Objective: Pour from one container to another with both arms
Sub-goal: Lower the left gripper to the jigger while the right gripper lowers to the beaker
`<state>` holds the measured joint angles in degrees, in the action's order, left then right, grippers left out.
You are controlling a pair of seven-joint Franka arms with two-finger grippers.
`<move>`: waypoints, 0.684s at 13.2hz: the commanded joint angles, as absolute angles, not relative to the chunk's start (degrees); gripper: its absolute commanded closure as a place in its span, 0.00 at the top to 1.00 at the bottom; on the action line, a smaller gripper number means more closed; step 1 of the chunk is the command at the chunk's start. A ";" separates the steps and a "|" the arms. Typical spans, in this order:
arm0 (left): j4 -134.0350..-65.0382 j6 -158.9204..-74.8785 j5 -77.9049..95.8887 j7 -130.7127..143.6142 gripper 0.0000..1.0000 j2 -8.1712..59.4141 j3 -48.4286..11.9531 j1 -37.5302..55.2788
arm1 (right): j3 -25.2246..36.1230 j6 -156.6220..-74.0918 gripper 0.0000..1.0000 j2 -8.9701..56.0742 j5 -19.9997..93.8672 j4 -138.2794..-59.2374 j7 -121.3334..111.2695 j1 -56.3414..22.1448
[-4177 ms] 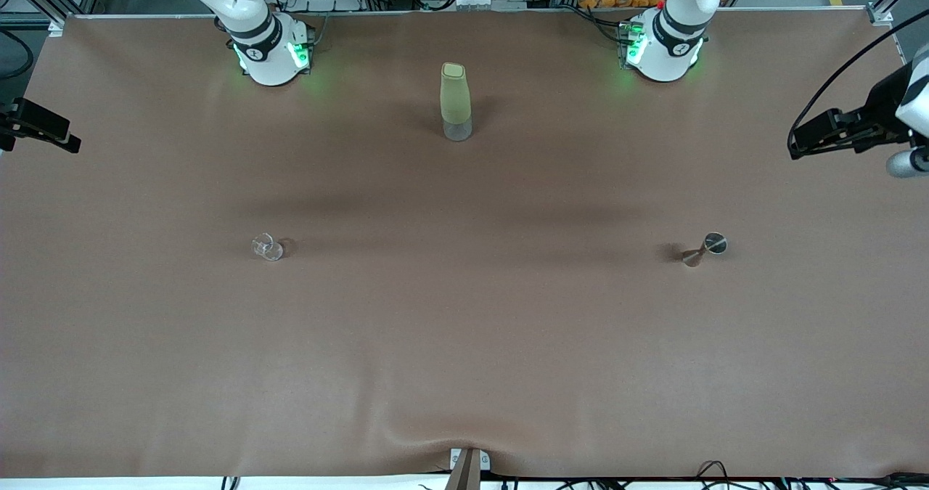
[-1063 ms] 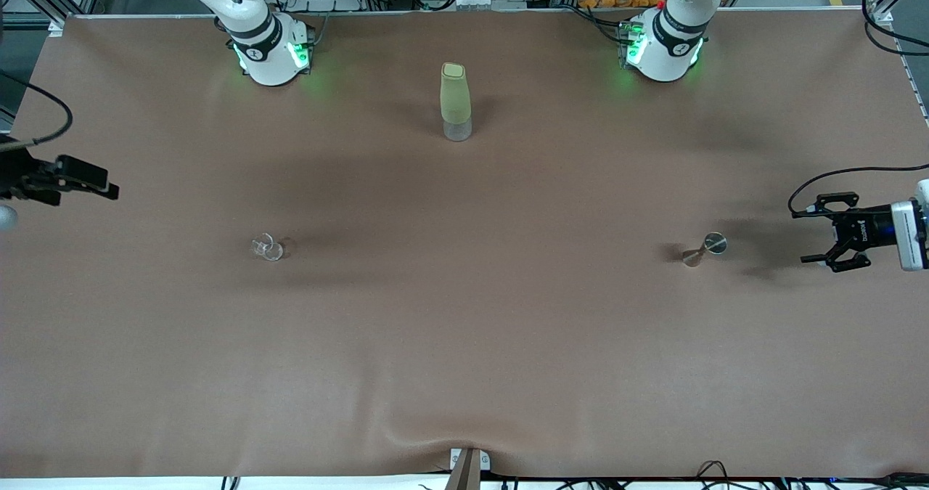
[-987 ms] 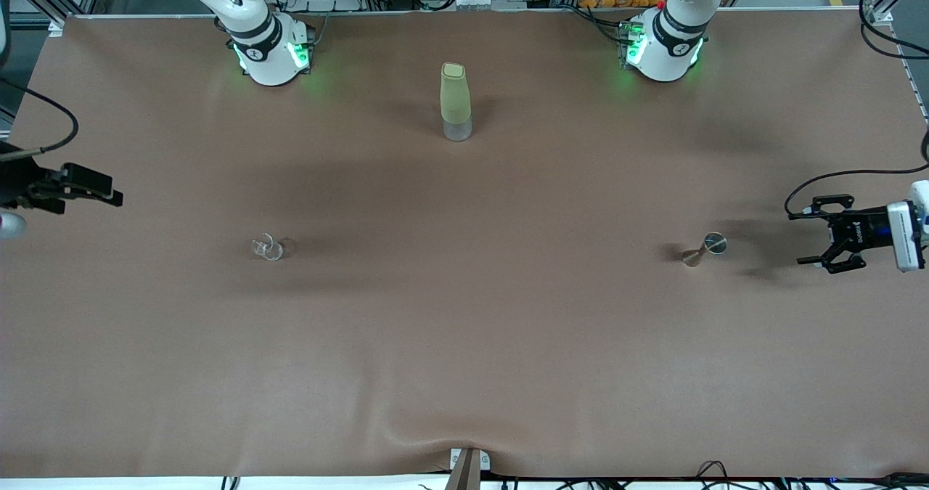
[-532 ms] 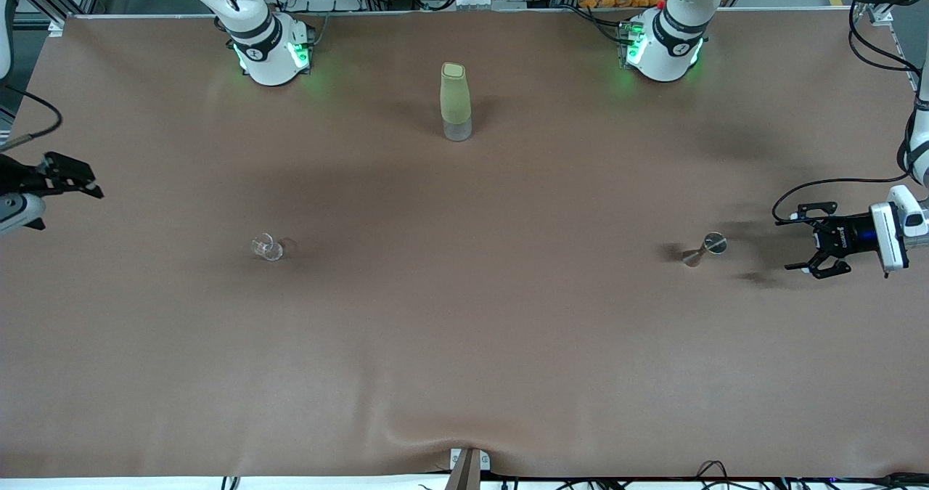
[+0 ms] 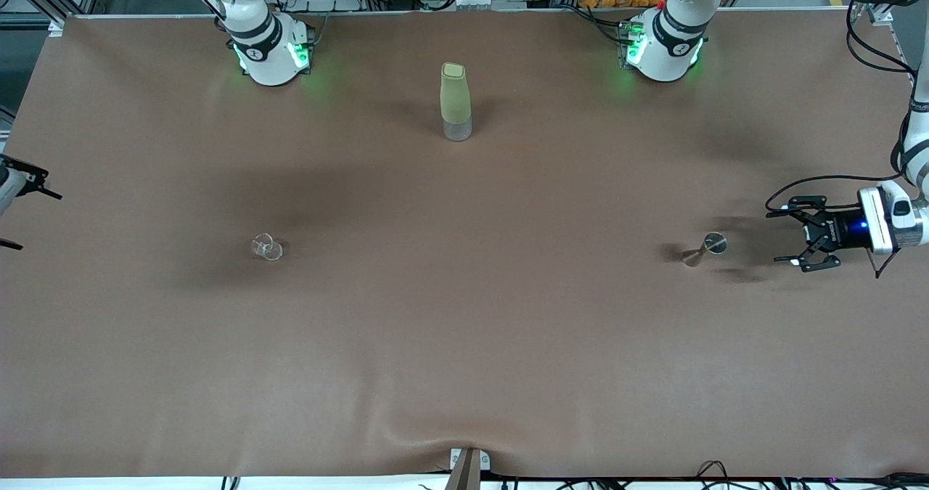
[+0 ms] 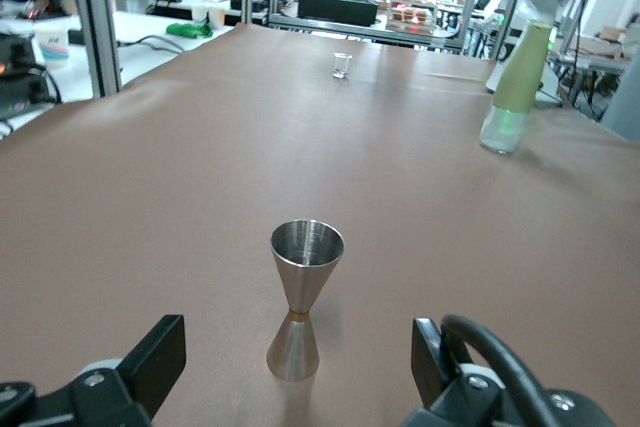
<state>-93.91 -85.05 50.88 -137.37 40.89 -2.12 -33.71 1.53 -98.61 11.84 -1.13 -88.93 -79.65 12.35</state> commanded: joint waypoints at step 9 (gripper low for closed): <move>-93.25 -84.11 59.84 -155.39 1.00 54.13 -2.37 -33.31 | 8.26 -115.31 1.00 17.03 30.89 -107.84 -117.62 11.86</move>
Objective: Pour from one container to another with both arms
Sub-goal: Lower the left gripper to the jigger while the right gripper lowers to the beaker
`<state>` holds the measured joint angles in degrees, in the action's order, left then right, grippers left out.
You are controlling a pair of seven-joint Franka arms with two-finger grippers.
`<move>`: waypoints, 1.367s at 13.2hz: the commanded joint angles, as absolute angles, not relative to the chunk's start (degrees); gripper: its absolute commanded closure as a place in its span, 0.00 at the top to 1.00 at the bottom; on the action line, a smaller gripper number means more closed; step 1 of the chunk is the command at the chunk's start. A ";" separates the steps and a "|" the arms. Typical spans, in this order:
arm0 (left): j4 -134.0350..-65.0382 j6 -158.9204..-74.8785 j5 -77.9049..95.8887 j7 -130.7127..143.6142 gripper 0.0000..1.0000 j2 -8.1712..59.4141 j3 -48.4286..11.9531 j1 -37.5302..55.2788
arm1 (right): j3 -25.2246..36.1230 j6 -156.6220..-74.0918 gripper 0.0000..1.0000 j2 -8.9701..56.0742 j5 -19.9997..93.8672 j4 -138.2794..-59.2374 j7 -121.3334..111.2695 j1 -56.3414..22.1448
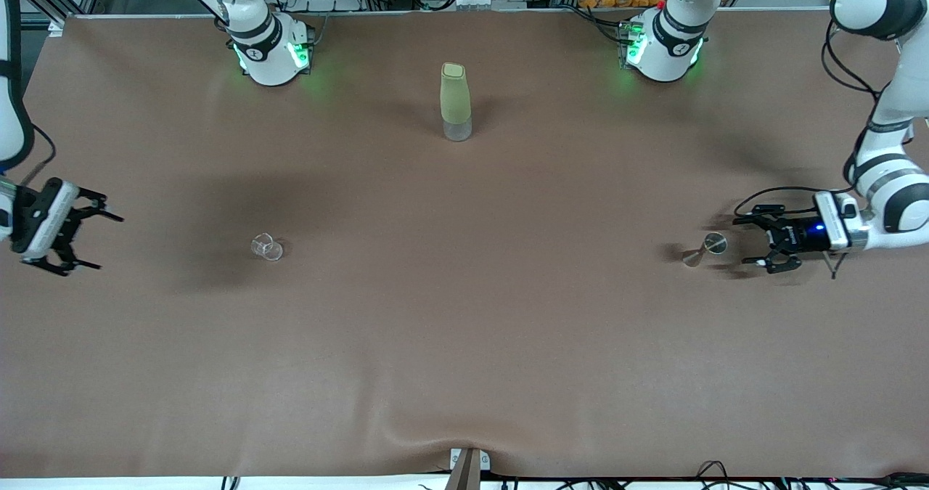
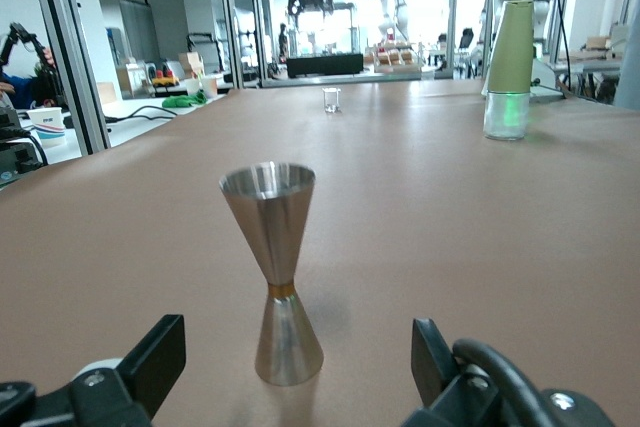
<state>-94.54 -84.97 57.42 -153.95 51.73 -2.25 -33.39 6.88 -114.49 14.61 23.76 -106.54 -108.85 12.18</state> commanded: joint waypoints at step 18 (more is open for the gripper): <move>-92.90 -84.11 63.37 -162.42 0.74 56.69 -3.16 -28.57 | 10.11 -100.02 1.00 41.74 68.55 -110.04 -161.17 12.66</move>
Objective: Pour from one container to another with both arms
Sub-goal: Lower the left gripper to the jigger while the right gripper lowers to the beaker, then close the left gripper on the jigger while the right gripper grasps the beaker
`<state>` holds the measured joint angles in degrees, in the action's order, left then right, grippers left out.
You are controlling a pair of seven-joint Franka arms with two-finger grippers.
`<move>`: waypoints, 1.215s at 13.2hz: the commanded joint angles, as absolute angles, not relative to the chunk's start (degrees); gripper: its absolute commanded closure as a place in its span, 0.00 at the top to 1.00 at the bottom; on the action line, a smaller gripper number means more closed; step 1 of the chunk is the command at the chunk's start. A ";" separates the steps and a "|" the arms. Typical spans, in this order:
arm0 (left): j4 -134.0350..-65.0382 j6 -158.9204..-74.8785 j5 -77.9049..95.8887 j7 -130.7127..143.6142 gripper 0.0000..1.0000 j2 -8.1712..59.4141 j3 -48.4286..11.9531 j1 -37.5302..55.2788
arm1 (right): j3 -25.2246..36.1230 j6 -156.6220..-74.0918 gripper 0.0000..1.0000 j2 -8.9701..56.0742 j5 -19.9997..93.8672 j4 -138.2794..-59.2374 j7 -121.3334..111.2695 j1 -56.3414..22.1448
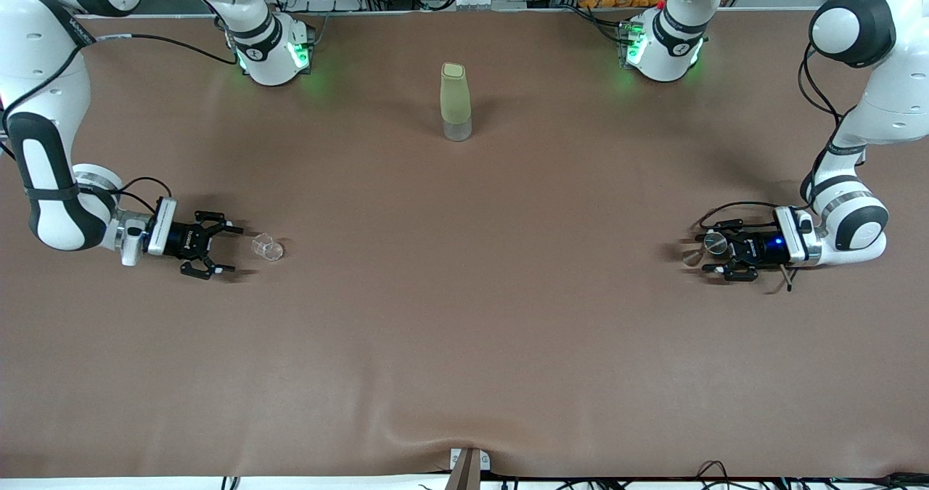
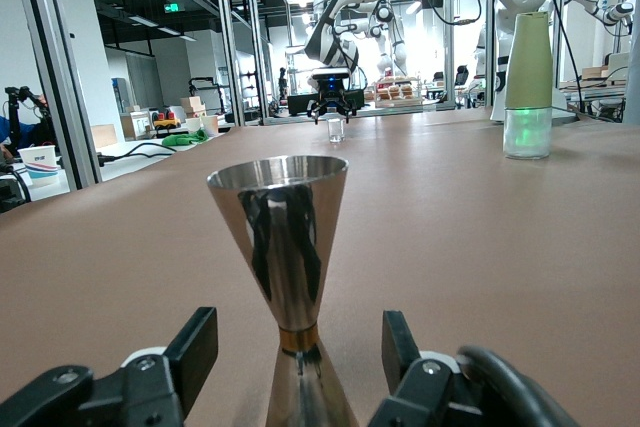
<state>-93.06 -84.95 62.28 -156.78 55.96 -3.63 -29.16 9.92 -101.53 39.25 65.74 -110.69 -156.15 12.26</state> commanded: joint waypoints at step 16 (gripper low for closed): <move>-92.90 -83.76 62.93 -161.19 0.42 56.86 -3.08 -29.00 | 5.80 -98.70 1.00 48.69 79.80 -109.86 -169.45 9.67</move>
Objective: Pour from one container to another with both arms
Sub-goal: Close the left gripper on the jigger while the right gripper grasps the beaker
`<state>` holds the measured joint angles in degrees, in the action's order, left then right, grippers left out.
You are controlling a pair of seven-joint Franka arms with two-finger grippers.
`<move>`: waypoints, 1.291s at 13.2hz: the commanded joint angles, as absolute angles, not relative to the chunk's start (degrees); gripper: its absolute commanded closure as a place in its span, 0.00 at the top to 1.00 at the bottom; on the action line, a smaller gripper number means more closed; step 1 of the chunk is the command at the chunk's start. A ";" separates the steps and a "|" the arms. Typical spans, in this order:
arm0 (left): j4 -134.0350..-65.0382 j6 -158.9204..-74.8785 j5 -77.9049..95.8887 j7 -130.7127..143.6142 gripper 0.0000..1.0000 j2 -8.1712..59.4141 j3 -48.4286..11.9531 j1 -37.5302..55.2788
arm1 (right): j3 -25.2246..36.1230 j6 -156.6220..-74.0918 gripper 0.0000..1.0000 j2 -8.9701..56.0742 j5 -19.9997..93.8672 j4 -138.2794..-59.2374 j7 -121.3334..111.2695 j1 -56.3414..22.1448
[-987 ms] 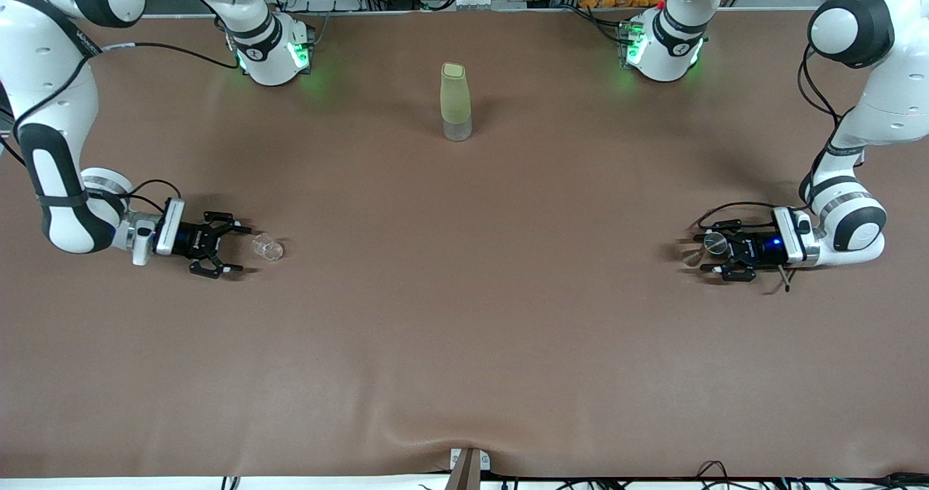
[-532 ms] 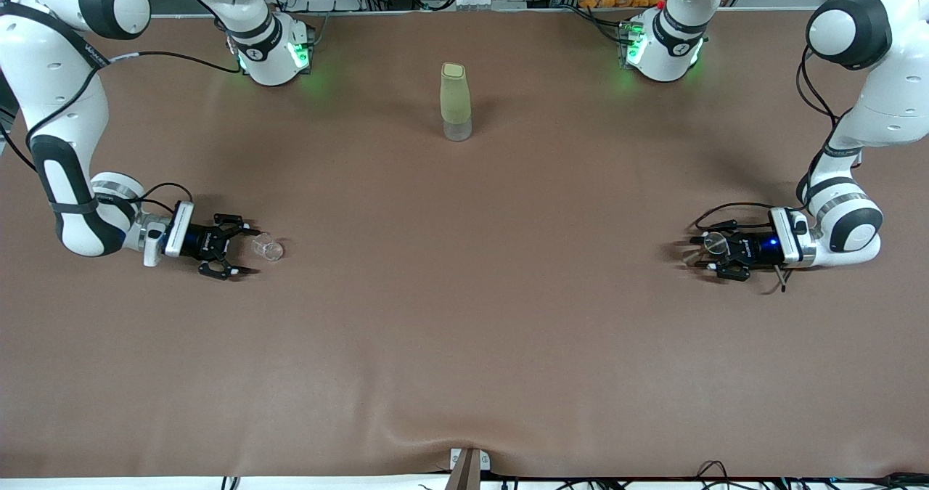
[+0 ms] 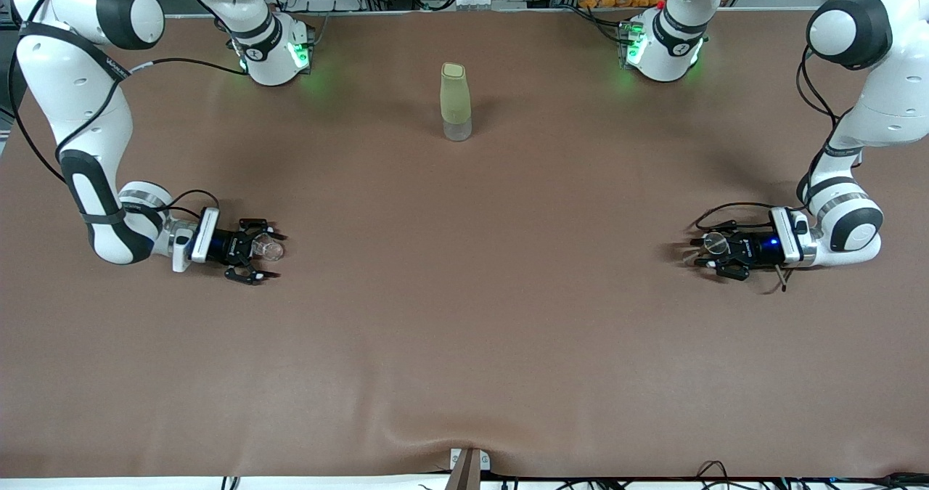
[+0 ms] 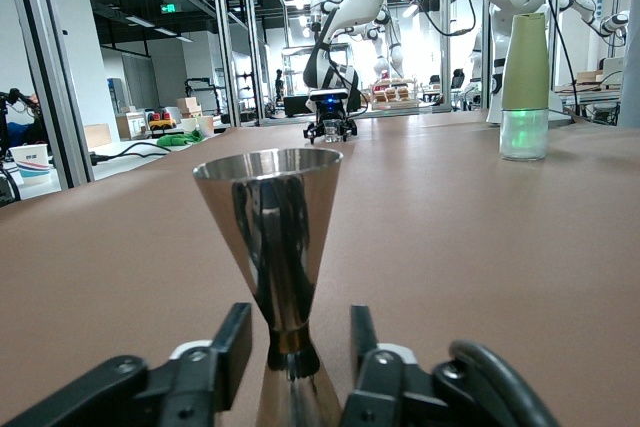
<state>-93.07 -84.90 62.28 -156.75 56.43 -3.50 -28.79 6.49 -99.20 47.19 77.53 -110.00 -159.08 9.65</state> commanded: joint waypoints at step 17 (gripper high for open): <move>-92.81 -82.44 62.93 -158.82 0.01 56.95 -2.99 -29.09 | 5.71 -84.30 0.00 44.58 79.89 -109.95 -152.07 4.75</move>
<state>-93.05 -83.12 62.28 -156.06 56.45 -3.36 -29.00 5.40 -86.10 47.17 78.75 -109.67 -154.62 6.13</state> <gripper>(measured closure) 0.789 0.859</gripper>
